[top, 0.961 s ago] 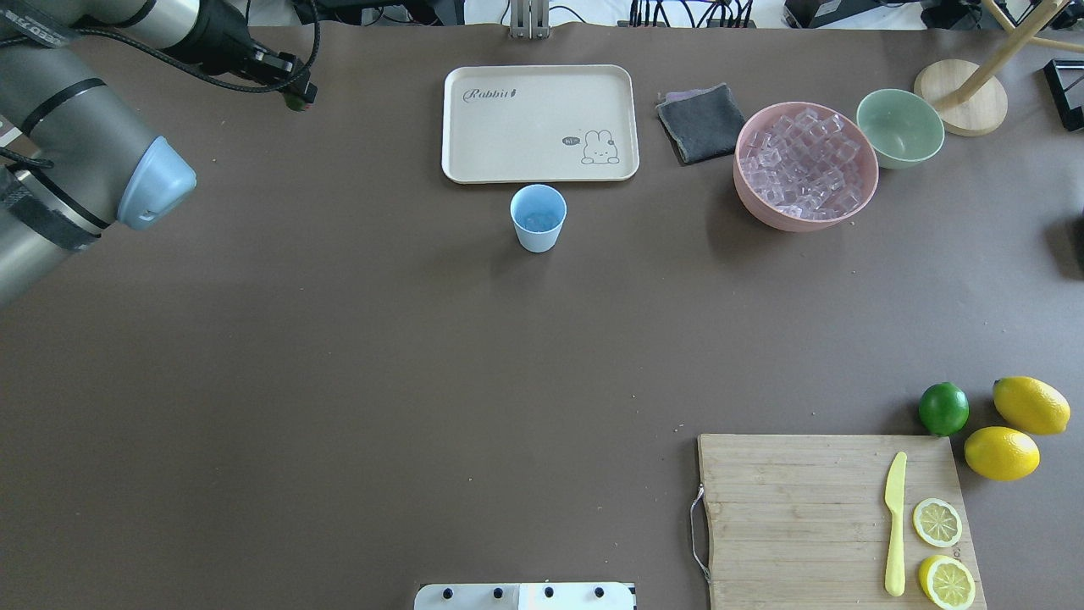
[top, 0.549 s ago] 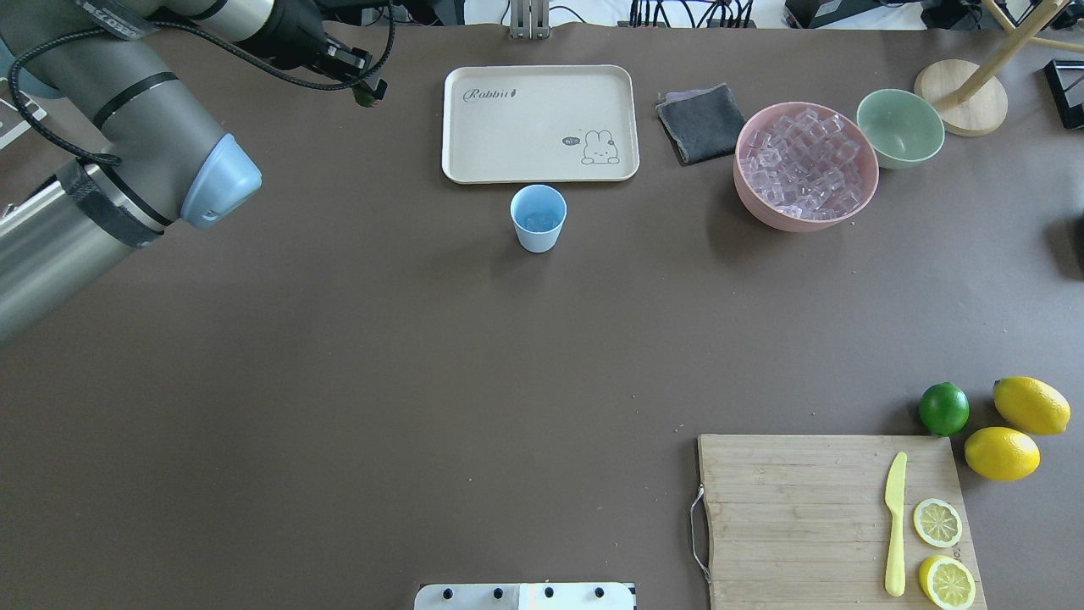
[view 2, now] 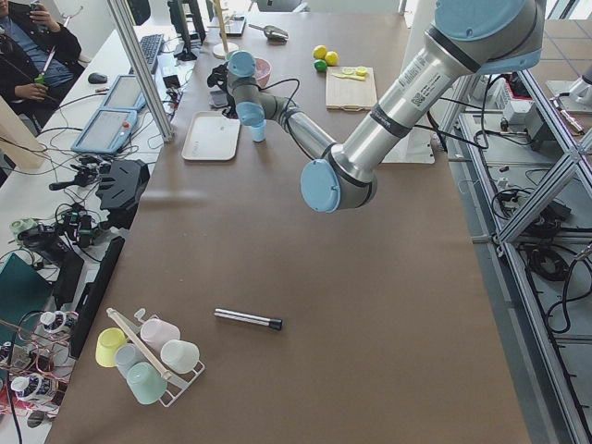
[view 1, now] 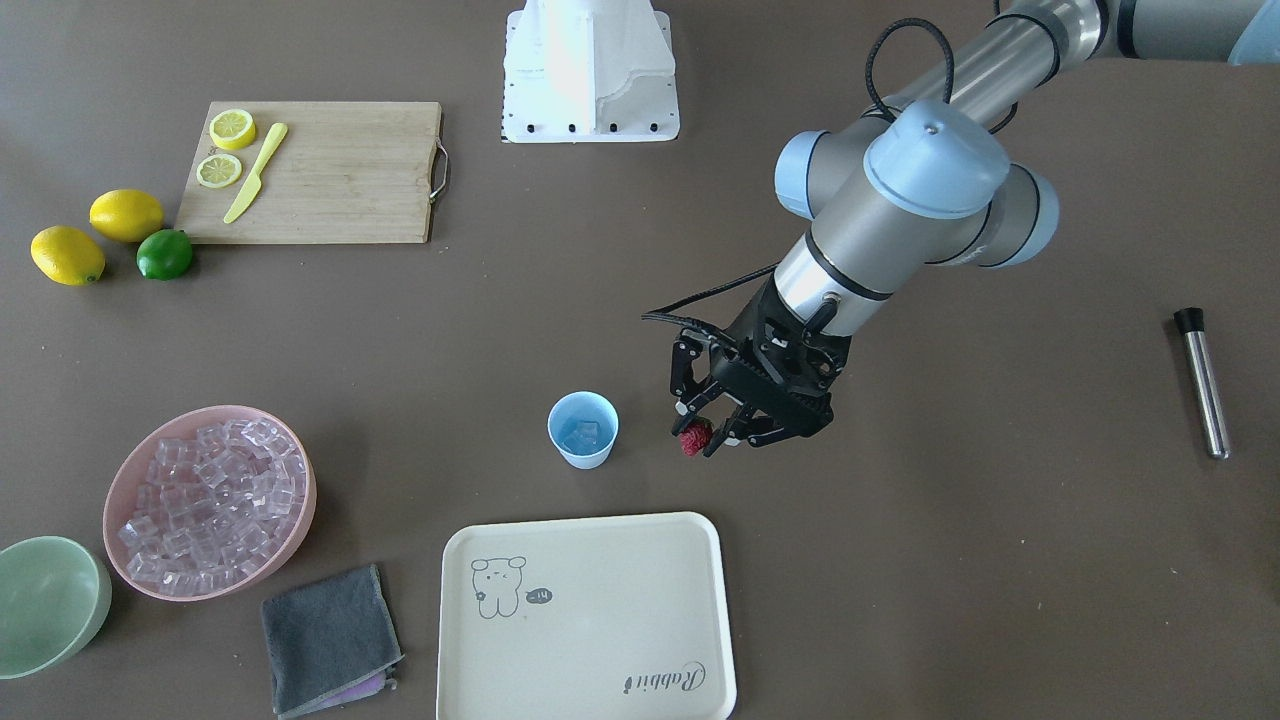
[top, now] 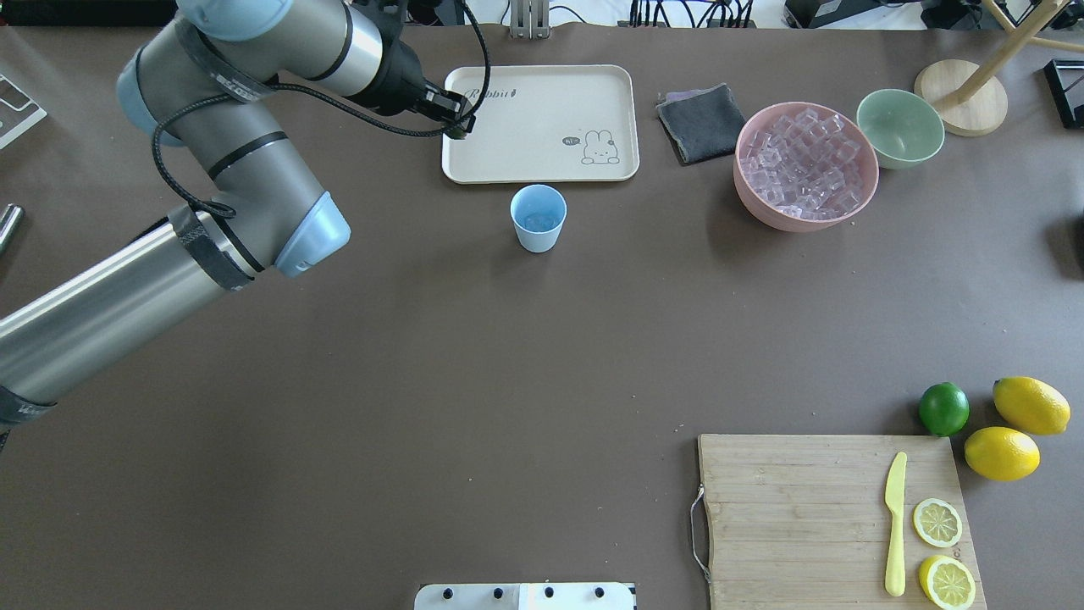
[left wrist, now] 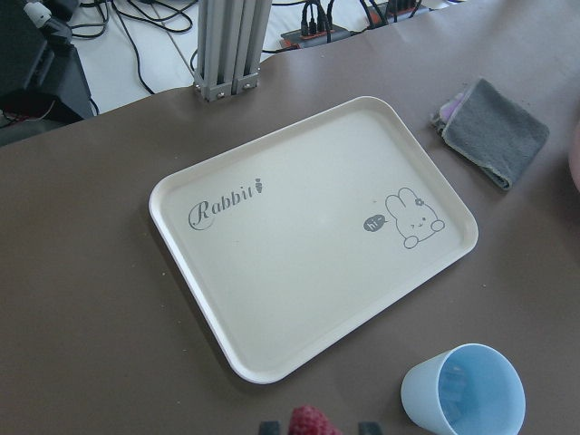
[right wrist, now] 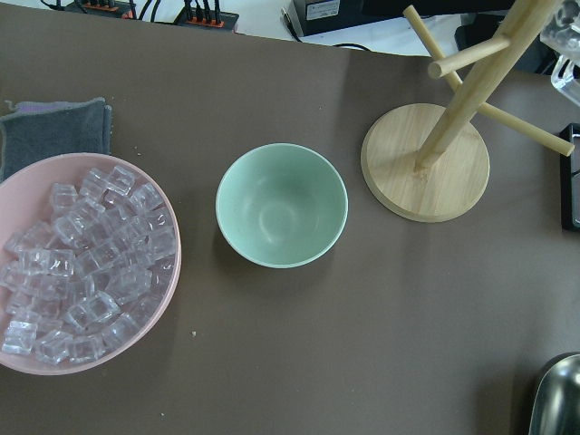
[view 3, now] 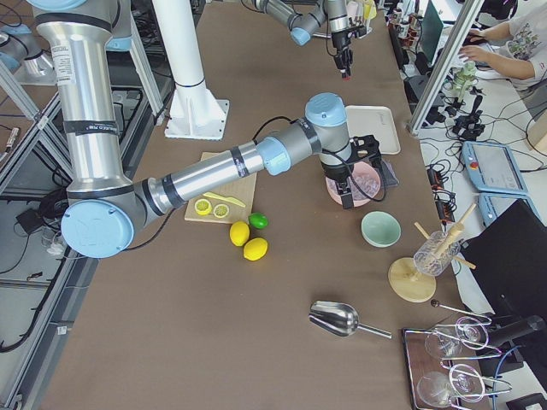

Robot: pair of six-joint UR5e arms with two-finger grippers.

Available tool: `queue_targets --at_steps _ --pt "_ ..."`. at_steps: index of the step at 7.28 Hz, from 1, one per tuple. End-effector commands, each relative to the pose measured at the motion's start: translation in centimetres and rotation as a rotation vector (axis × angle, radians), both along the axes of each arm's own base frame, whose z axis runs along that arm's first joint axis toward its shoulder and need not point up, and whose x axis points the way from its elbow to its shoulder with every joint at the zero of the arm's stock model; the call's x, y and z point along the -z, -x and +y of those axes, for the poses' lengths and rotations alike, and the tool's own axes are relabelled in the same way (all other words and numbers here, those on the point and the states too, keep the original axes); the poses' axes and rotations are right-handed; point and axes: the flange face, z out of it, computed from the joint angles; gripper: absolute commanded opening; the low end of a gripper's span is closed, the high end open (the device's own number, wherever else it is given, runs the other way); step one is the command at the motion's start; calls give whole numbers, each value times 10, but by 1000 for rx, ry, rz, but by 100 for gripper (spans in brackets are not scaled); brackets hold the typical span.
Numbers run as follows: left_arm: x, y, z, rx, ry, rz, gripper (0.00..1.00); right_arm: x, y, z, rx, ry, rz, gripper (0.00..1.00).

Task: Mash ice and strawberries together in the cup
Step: 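Carry the strawberry with the left gripper over the light-blue cup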

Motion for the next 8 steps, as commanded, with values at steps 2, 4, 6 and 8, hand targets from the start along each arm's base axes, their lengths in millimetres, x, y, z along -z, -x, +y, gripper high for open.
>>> queue_targets --at_steps 2,4,6,8 --pt "10 -63 40 14 -22 42 0 -8 -4 8 -7 9 6 100" --pt "10 -81 49 26 -32 37 0 -8 -7 10 -13 5 13 100" --pt "5 -97 51 12 -38 44 0 -7 -7 9 -17 3 19 100" --pt "1 -104 55 4 -40 45 0 -6 -7 8 -17 0 18 100"
